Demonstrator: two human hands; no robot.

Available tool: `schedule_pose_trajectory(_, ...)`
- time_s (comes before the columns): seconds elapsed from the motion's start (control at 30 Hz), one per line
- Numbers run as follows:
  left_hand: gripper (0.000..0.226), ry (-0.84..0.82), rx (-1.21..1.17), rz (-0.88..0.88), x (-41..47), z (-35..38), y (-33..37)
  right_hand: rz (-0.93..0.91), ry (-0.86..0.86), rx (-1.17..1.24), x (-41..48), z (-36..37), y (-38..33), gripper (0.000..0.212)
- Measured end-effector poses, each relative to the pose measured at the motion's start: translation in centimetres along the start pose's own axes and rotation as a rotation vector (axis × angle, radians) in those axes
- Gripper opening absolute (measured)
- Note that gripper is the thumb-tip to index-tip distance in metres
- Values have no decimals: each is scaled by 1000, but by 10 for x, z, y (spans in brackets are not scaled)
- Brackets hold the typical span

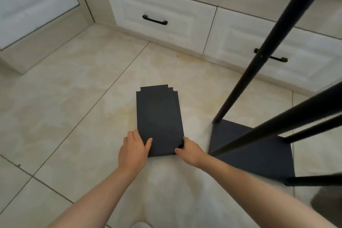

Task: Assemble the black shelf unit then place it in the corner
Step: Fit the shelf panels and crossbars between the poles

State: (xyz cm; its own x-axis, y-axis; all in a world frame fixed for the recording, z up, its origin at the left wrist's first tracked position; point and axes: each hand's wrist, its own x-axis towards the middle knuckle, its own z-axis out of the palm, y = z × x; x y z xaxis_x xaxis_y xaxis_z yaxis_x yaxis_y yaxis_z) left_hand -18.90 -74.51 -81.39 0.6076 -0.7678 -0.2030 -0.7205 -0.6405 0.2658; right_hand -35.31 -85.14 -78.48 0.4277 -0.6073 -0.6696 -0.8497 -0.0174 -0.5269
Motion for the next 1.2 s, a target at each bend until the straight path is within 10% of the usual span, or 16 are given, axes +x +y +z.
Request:
schedule_pose_trajectory(0.13, 77, -37, 141, 30, 1, 13, 1, 57, -15, 88, 7, 2, -4, 33)
schedule_pose_trajectory(0.83, 23, -182, -1004, -371, 31, -60, 10, 270, 72, 1053, -25, -24, -34, 21)
schedule_pose_trajectory(1.2, 19, -352, -1159, -300, -21, -186, 27, 95, -187, 1158, -120, -83, -69, 15)
